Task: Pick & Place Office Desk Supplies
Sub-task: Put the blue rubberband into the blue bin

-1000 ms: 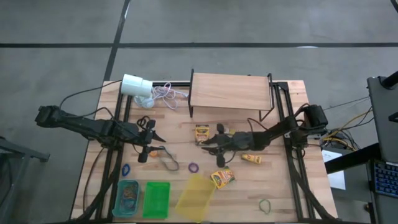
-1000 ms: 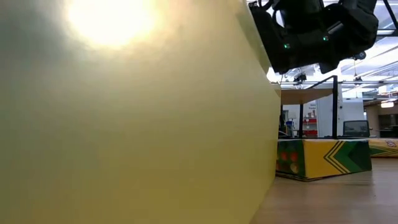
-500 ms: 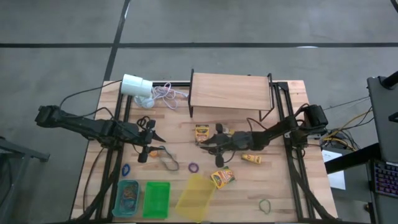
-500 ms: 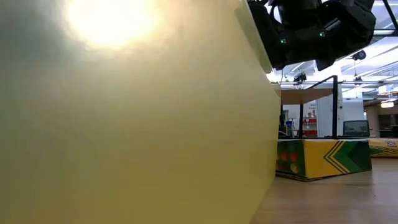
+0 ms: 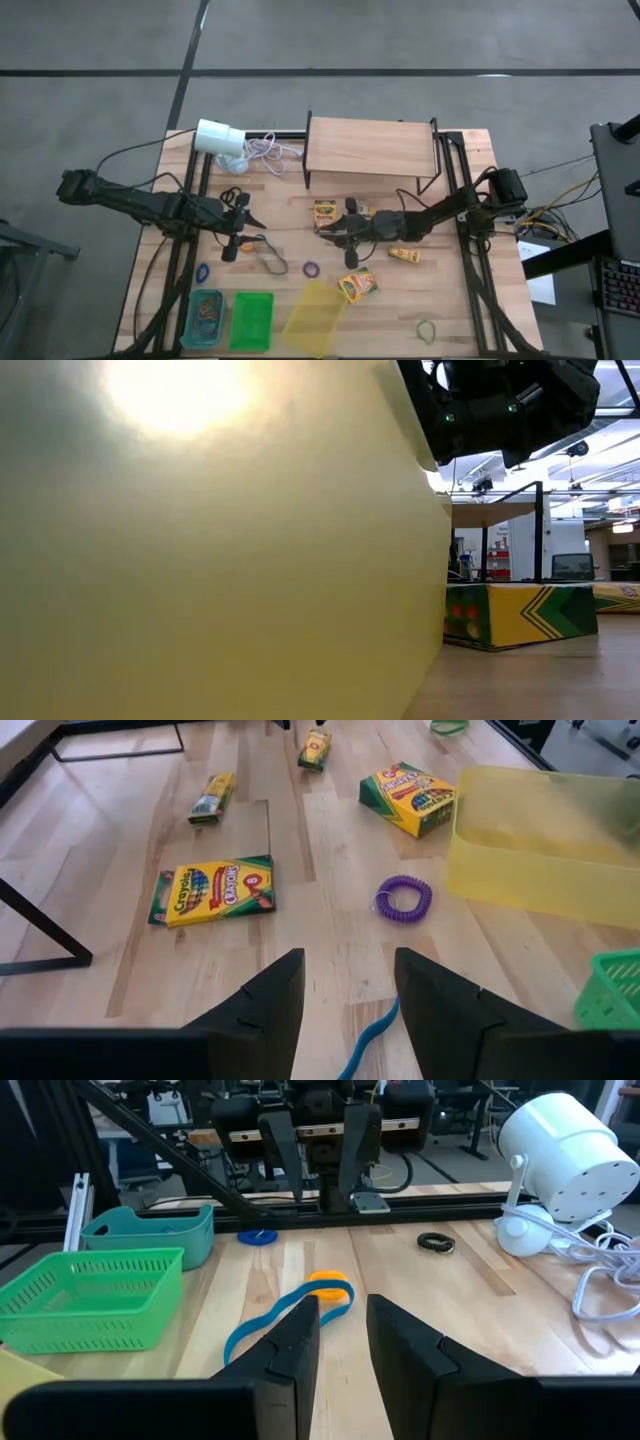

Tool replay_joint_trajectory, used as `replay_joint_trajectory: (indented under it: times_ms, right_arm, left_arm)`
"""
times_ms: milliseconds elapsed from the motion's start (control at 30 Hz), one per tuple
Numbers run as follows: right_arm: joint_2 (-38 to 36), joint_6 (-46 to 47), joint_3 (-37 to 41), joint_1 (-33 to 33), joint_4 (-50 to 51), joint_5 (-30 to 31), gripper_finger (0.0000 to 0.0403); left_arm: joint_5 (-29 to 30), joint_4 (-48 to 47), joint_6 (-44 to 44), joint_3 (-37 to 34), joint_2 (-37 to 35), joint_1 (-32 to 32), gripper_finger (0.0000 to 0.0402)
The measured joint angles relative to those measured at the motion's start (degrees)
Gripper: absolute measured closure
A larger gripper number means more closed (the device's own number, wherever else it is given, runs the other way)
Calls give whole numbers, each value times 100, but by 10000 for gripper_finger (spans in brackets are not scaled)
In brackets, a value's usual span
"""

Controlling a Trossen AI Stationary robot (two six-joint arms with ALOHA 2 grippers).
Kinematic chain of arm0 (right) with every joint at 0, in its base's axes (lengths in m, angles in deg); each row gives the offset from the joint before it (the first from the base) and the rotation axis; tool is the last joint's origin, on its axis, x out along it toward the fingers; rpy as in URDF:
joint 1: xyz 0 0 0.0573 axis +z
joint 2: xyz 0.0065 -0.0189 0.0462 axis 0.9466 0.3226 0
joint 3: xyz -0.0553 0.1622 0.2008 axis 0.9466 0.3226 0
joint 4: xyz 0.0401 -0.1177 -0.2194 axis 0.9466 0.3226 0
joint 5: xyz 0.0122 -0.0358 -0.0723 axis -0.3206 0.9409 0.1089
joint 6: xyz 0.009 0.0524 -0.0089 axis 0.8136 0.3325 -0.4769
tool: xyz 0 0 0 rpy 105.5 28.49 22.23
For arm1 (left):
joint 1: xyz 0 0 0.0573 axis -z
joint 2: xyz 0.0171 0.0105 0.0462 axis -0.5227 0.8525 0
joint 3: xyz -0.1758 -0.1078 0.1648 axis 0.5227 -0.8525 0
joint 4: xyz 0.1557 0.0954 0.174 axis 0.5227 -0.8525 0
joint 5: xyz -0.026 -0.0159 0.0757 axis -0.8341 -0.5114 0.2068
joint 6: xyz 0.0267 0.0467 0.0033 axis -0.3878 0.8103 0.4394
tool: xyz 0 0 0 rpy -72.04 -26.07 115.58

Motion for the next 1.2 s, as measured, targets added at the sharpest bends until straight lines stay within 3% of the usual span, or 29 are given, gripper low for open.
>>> replay_joint_trajectory:
  times_ms: [167, 400, 633, 867, 1200]
  right_arm:
    - [0, 0, 0, 0, 0, -2, 319]
    - [0, 0, 0, 0, 3, -2, 319]
    - [0, 0, 0, 0, 2, -2, 319]
    - [2, 0, 0, 0, 9, -2, 319]
    - [2, 0, 0, 0, 28, -2, 319]
  left_arm:
    - [-3, 2, -104, 0, 0, 1, 240]
    - [16, -103, -2090, 90, 0, -25, 240]
    - [195, -1420, -3942, 535, 237, -20, 240]
    - [197, -1990, -4491, 759, 740, -17, 240]
    - [216, -1991, -4915, 758, 1531, -20, 240]
